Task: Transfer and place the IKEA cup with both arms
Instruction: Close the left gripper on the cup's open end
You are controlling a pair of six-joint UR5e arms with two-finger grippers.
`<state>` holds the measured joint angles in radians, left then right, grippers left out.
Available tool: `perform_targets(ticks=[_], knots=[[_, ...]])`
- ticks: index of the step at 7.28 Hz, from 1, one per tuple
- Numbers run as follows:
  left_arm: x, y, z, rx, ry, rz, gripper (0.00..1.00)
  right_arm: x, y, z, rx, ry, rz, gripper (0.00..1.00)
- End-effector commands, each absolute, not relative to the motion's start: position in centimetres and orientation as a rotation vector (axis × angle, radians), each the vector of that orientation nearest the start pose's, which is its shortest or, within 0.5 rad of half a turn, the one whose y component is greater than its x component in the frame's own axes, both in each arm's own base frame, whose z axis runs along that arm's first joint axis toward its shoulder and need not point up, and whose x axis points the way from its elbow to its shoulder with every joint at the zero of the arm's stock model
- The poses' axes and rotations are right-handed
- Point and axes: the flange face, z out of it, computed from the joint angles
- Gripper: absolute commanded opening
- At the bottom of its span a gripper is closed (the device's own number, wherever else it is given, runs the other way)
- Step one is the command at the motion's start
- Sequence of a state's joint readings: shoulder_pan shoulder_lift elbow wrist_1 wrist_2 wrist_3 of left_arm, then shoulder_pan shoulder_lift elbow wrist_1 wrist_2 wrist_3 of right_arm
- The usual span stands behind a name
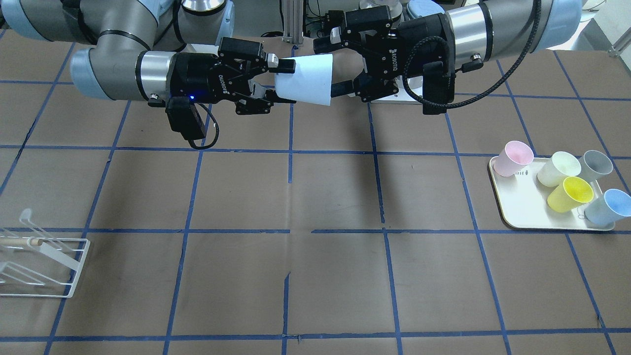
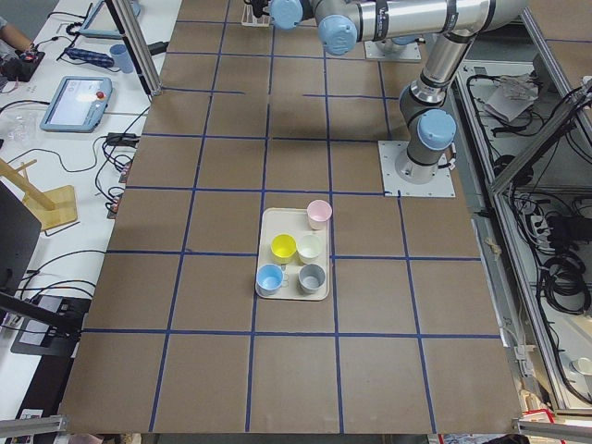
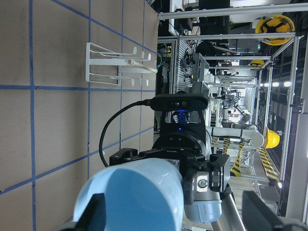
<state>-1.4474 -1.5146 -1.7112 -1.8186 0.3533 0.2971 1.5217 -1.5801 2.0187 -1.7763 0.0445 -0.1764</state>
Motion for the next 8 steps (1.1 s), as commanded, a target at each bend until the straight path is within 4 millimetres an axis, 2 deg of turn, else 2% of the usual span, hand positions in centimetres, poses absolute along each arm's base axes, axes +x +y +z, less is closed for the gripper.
perform_targets(ticks=[1, 2, 5, 6, 8], knots=[[-17.3, -47.1, 48.8, 0.048, -1.905, -0.039, 0.42, 21.0, -46.0, 40.2, 0.089, 1.525, -0.002, 0.15], [-17.3, -46.9, 49.1, 0.044, -1.905, -0.033, 0.24, 21.0, -46.0, 40.2, 0.089, 1.525, -0.002, 0.15], [-17.2, -46.2, 50.2, 0.033, -1.900, -0.002, 0.23, 21.0, -46.1, 40.2, 0.090, 1.525, -0.003, 0.16], [-17.2, -46.2, 50.3, 0.032, -1.900, -0.001, 0.19, 21.0, -46.1, 40.2, 0.090, 1.525, -0.003, 0.22], [-17.2, -46.2, 50.3, 0.032, -1.900, -0.001, 0.00, 21.0, -46.0, 40.4, 0.114, 1.523, 0.023, 0.25]])
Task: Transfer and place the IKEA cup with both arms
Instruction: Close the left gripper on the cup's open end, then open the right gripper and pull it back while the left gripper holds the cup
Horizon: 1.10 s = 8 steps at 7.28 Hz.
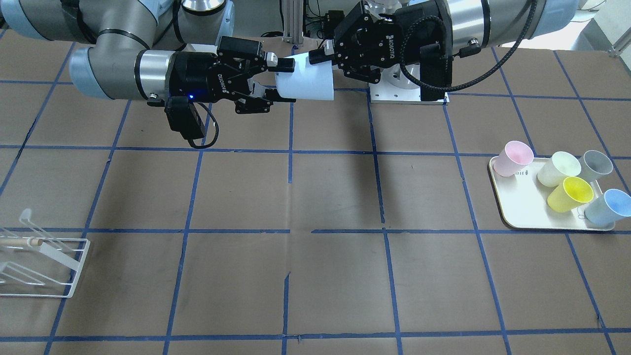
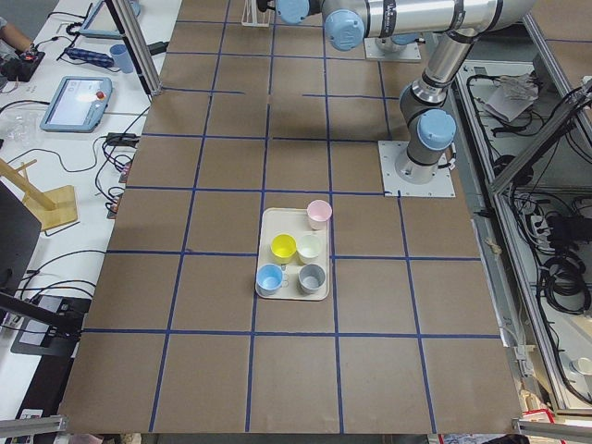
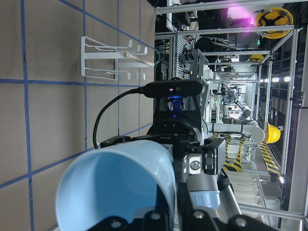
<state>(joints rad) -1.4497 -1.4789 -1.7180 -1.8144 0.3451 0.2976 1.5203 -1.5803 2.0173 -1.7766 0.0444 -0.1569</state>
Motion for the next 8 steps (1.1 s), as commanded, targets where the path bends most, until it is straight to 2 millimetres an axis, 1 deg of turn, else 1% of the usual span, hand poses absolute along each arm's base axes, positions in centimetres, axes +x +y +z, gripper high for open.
perform_targets(ticks=[1, 2, 3, 4, 5, 6, 7, 8], knots=[[-17.3, -46.2, 50.3, 0.031, -1.899, 0.001, 0.00, 21.0, -46.0, 40.4, 0.114, 1.523, 0.023, 0.33], [-17.1, -46.2, 50.4, 0.032, -1.900, 0.005, 0.00, 20.9, -46.0, 40.3, 0.121, 1.518, 0.026, 0.89], [-17.0, -46.3, 50.5, 0.033, -1.901, 0.008, 0.00, 20.8, -46.1, 40.3, 0.127, 1.524, 0.029, 1.00], [-17.0, -46.3, 50.4, 0.035, -1.901, 0.008, 0.00, 20.7, -46.1, 40.4, 0.156, 1.520, 0.057, 1.00], [-16.7, -46.4, 50.5, 0.041, -1.901, 0.010, 0.00, 20.1, -46.4, 40.3, 0.192, 1.519, 0.073, 1.00], [-16.3, -46.7, 51.1, 0.045, -1.915, 0.022, 0.00, 18.5, -47.0, 40.1, 0.219, 1.534, 0.052, 1.00], [-15.9, -46.7, 51.2, 0.091, -1.974, -0.019, 0.00, 15.4, -48.1, 40.0, 0.274, 1.571, 0.013, 1.00], [-15.1, -47.4, 51.2, 0.116, -2.127, -0.046, 0.00, 13.6, -48.8, 41.0, 0.311, 1.601, -0.002, 1.00]])
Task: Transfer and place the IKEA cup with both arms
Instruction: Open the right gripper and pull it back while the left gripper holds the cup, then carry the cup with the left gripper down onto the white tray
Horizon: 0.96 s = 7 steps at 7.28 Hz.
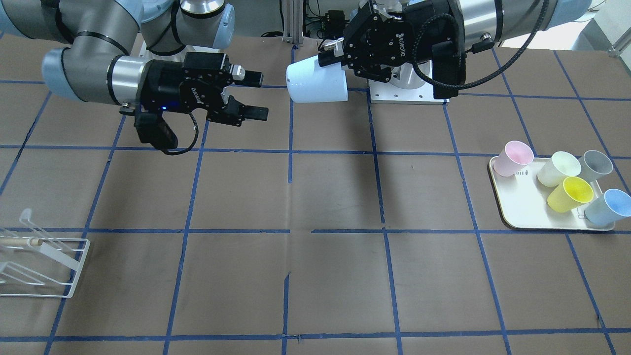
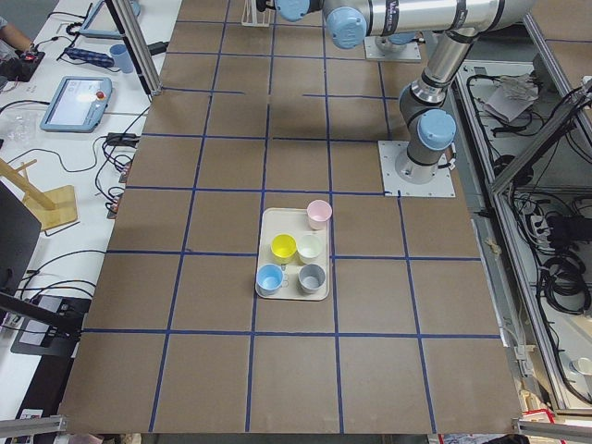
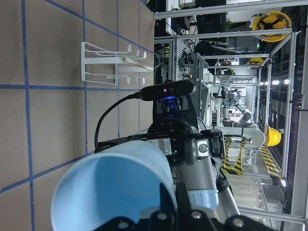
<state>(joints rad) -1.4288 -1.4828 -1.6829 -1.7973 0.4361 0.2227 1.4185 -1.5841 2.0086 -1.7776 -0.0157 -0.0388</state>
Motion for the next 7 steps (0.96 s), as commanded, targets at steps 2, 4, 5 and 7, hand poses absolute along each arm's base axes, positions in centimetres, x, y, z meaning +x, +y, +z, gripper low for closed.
perform_targets(ticks=[2, 4, 5, 7], knots=[[-12.4, -47.9, 50.0, 0.220, -2.468, -0.142, 0.00, 12.4, -50.1, 42.8, 0.299, 1.903, -0.022, 1.00], [-9.2, -49.0, 47.4, 0.197, -2.825, -0.161, 0.00, 11.4, -50.5, 44.2, 0.416, 2.141, 0.002, 1.00], [-6.8, -49.9, 45.2, 0.201, -3.052, -0.181, 0.00, 10.6, -50.8, 45.0, 0.485, 2.248, 0.002, 1.00], [-1.5, -51.6, 42.4, 0.154, -3.265, -0.125, 0.00, 9.3, -49.6, 46.6, 0.546, 2.487, -0.005, 1.00]])
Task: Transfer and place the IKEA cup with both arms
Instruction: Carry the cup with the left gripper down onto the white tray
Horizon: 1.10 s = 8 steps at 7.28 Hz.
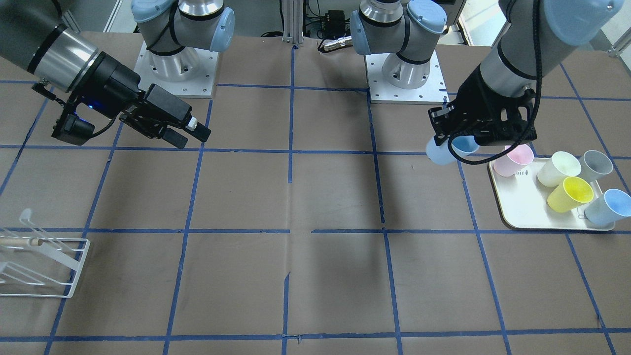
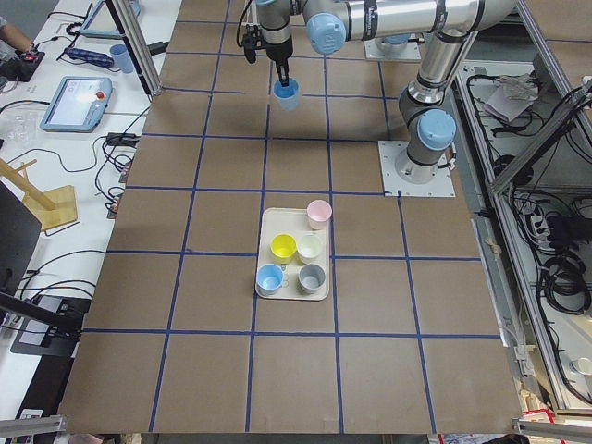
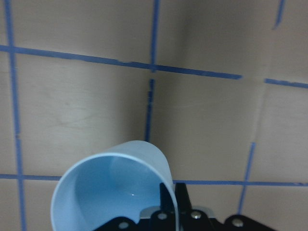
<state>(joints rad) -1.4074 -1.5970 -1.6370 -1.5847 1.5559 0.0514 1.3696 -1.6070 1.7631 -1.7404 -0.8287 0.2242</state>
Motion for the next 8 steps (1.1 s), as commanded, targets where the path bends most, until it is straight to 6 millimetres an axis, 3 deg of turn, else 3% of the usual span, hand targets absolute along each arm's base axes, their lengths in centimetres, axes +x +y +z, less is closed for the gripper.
perform_targets(ticks=[1, 3, 4, 5, 7, 8], knots=[[1.3, -51.9, 40.7, 0.002, 2.965, 0.059, 0.00, 8.5, -49.2, 48.1, 0.574, 2.624, 0.020, 1.00], [9.2, -50.9, 33.4, 0.018, 2.941, -0.036, 0.00, 9.4, -47.9, 49.6, 0.527, 2.969, 0.045, 1.00], [13.9, -49.6, 30.7, 0.080, 2.945, -0.036, 0.00, 10.3, -47.4, 49.1, 0.486, 3.108, 0.048, 1.00], [16.5, -49.3, 28.2, 0.078, 3.022, -0.067, 0.00, 10.8, -47.3, 48.5, 0.462, 3.135, 0.061, 1.00], [17.8, -49.6, 25.3, 0.095, 3.051, -0.001, 0.00, 11.1, -47.0, 46.3, 0.390, 3.146, 0.096, 1.00], [18.0, -49.3, 24.8, 0.104, 3.033, 0.041, 0.00, 11.2, -46.8, 46.9, 0.365, 3.138, 0.071, 1.00]])
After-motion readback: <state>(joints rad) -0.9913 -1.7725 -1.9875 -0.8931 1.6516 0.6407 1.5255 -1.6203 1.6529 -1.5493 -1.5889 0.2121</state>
